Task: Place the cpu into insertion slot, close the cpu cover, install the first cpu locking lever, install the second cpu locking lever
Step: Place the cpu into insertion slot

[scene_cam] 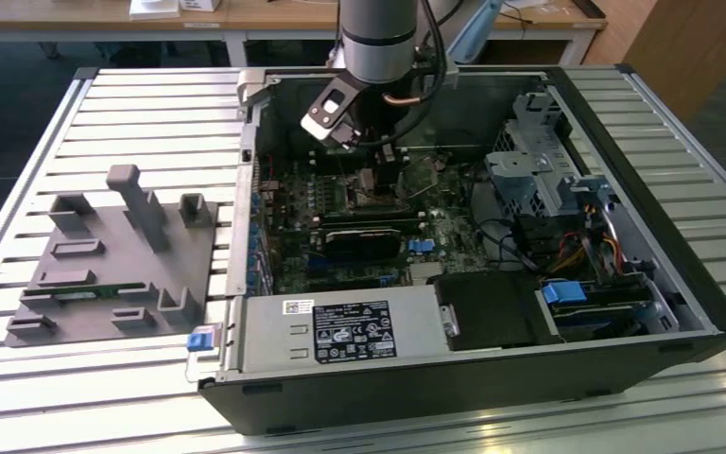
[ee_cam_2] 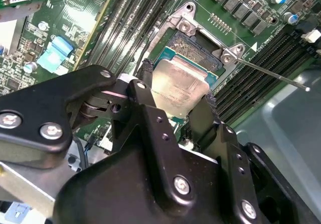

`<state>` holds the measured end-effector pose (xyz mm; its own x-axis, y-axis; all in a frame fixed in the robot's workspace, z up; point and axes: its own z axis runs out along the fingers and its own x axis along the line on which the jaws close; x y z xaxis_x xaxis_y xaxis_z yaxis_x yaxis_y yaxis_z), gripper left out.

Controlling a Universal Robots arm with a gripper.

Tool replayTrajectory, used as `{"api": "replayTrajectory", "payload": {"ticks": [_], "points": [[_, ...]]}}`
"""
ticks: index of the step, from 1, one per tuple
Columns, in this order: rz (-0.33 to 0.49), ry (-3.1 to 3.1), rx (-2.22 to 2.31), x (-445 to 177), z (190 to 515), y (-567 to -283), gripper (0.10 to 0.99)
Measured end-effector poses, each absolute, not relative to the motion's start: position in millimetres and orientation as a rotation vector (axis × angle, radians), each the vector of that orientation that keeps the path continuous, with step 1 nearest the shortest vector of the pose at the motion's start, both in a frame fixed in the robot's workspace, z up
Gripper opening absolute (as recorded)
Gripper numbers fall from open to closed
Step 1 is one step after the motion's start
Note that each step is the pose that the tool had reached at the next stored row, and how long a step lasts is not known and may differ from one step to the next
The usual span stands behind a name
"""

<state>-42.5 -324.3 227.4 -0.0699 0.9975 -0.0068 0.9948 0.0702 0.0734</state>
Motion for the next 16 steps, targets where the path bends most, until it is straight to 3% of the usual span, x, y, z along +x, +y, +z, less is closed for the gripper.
{"api": "replayTrajectory", "payload": {"ticks": [16], "points": [[0.076,2.256,2.105,-42.5,215.2,-324.2,0.537]]}}
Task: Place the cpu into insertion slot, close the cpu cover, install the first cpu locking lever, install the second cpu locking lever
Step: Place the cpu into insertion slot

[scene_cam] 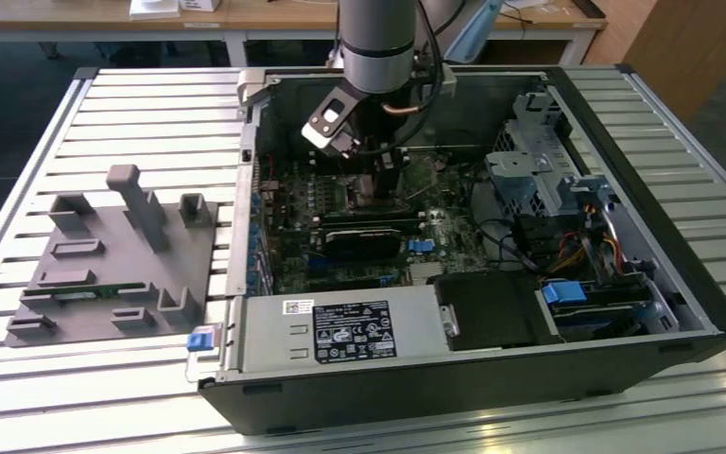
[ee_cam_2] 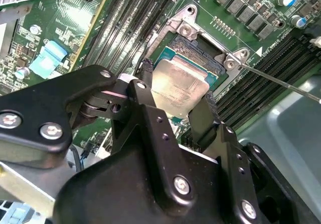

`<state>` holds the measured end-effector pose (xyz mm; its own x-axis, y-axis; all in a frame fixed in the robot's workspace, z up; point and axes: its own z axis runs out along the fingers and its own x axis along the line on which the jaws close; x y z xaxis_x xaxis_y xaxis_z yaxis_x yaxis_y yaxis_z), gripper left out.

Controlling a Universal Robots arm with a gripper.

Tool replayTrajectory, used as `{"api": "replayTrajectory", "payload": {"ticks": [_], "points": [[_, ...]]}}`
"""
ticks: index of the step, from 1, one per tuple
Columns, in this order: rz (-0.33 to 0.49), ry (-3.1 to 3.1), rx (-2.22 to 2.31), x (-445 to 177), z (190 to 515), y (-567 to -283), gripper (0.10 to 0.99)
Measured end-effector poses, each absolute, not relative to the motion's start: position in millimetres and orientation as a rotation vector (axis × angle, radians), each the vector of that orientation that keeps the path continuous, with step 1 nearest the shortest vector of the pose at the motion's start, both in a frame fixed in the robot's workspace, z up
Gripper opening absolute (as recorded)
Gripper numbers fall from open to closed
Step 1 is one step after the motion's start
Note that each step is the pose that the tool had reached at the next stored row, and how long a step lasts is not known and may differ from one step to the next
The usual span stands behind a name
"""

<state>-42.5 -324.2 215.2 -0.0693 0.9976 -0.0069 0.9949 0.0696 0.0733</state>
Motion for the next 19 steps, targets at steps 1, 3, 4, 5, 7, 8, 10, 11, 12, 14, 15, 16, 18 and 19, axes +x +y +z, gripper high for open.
{"api": "replayTrajectory", "payload": {"ticks": [1,3,4,5,7,8,10,11,12,14,15,16,18,19], "points": [[0.075,2.256,2.105,-42.5,214.1,-324.2,0.537],[0.075,2.256,2.105,-42.5,212.1,-324.1,0.537],[0.075,2.256,2.106,-42.5,211.3,-324.1,0.537],[0.074,2.256,2.106,-42.5,210.3,-324.0,0.537],[0.072,2.256,2.108,-42.5,208.3,-323.8,0.537],[0.072,2.256,2.109,-42.5,207.1,-323.8,0.537],[0.071,2.254,2.112,-42.5,205.0,-323.7,0.537],[0.070,2.252,2.114,-42.5,204.1,-323.7,0.537],[0.070,2.251,2.115,-42.5,203.5,-323.7,0.537],[0.070,2.250,2.116,-42.5,202.4,-323.7,0.537],[0.070,2.250,2.116,-42.5,202.0,-323.7,0.537],[0.070,2.250,2.116,-42.5,201.5,-323.7,0.537],[0.070,2.249,2.118,-42.5,200.4,-323.7,0.537],[0.070,2.248,2.119,-42.5,199.6,-323.7,0.537]]}}
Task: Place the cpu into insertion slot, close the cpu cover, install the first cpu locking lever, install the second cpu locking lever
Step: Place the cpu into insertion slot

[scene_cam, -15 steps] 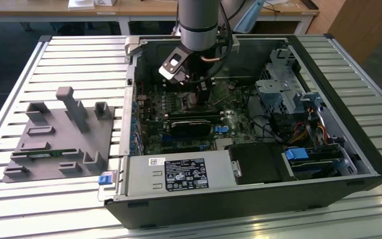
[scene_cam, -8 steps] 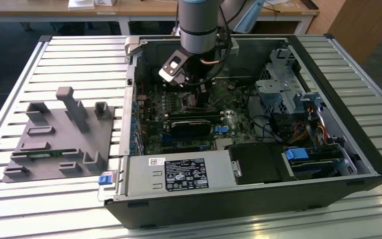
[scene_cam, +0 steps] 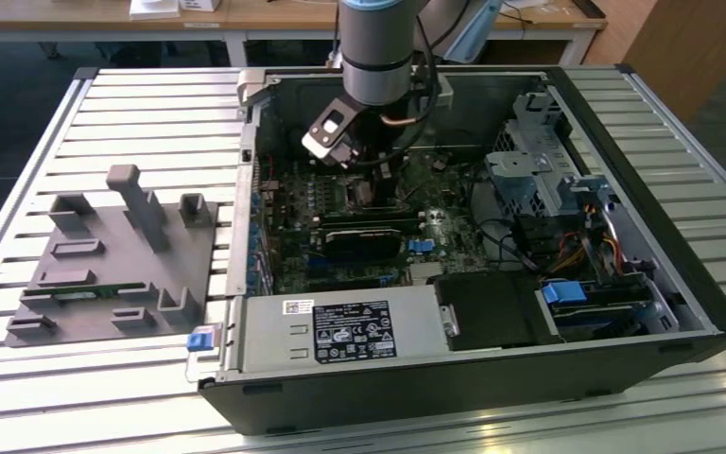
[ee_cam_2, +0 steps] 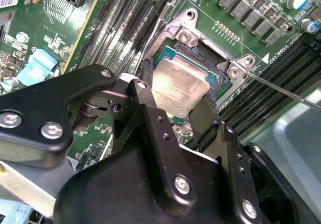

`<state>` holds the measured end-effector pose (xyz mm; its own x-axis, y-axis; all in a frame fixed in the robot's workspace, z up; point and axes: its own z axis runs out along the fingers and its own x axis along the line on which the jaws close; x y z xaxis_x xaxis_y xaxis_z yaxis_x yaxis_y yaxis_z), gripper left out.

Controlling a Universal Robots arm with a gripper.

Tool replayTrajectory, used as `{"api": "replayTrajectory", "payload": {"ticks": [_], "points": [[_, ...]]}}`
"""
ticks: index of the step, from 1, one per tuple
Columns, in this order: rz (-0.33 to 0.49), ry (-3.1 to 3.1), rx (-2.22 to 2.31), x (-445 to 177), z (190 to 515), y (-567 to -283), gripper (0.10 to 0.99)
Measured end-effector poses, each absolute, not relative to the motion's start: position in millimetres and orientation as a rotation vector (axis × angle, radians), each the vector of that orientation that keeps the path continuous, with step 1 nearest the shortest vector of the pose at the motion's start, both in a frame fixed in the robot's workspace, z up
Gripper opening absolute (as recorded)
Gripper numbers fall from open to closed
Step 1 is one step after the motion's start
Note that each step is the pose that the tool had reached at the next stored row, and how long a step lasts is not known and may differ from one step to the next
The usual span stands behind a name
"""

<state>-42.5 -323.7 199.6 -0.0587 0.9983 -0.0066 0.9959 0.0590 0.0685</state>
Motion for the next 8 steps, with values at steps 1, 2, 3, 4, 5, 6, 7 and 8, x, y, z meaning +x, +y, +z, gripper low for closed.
{"api": "replayTrajectory", "payload": {"ticks": [1,2,3,4,5,6,7,8], "points": [[0.070,2.246,2.120,-42.5,198.7,-323.6,0.537],[0.070,2.246,2.121,-42.5,198.1,-323.6,0.537],[0.070,2.245,2.121,-42.5,197.8,-323.6,0.537],[0.069,2.245,2.121,-42.5,197.9,-323.5,0.537],[0.070,2.245,2.121,-42.5,197.8,-323.4,0.537],[0.070,2.245,2.121,-42.5,197.8,-323.4,0.537],[0.070,2.245,2.121,-42.5,197.7,-323.3,0.537],[0.070,2.245,2.121,-42.5,197.8,-323.2,0.537]]}}
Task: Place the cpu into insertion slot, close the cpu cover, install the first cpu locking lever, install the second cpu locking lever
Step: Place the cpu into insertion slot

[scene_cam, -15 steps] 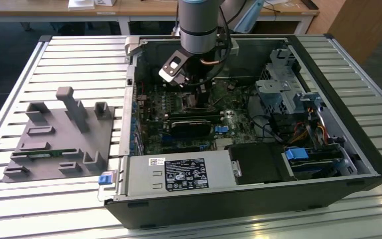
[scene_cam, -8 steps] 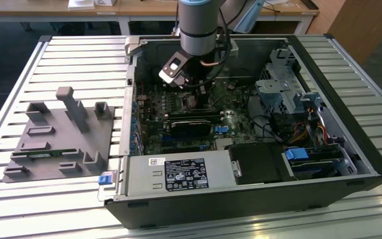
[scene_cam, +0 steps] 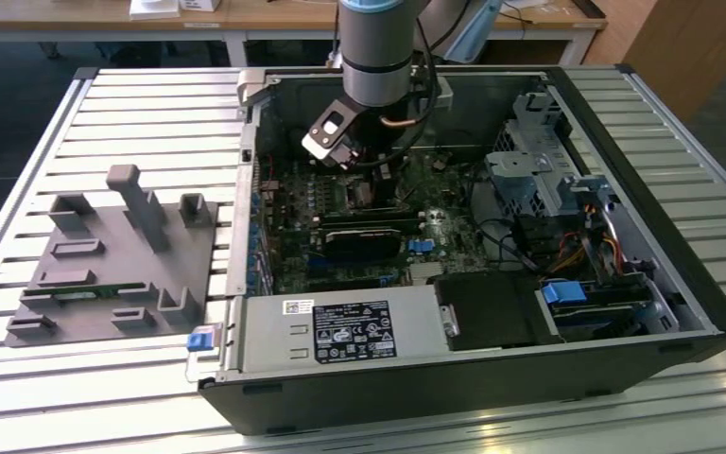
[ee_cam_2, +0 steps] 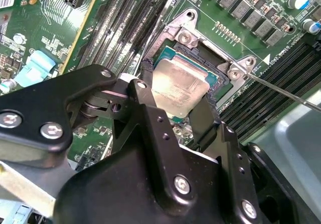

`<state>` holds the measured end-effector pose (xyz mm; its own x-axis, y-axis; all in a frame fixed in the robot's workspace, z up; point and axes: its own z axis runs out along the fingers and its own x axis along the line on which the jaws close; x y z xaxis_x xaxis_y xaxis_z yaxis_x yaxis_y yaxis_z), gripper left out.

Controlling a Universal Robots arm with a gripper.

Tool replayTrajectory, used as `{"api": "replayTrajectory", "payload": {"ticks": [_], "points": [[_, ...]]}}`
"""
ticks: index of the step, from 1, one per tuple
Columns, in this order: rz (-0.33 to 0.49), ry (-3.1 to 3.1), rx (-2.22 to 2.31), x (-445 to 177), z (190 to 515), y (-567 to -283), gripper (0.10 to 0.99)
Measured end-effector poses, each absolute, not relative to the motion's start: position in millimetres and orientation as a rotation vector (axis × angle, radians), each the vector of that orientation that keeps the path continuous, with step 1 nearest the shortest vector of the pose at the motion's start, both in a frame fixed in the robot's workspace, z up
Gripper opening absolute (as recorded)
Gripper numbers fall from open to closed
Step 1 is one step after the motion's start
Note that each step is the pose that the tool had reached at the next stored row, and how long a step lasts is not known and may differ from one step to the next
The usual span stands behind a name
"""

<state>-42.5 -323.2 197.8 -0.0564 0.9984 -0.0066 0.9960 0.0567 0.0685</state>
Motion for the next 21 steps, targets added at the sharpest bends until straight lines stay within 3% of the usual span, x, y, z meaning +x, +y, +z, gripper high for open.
{"api": "replayTrajectory", "payload": {"ticks": [21], "points": [[0.068,2.206,2.162,-42.5,194.0,-317.2,0.537]]}}
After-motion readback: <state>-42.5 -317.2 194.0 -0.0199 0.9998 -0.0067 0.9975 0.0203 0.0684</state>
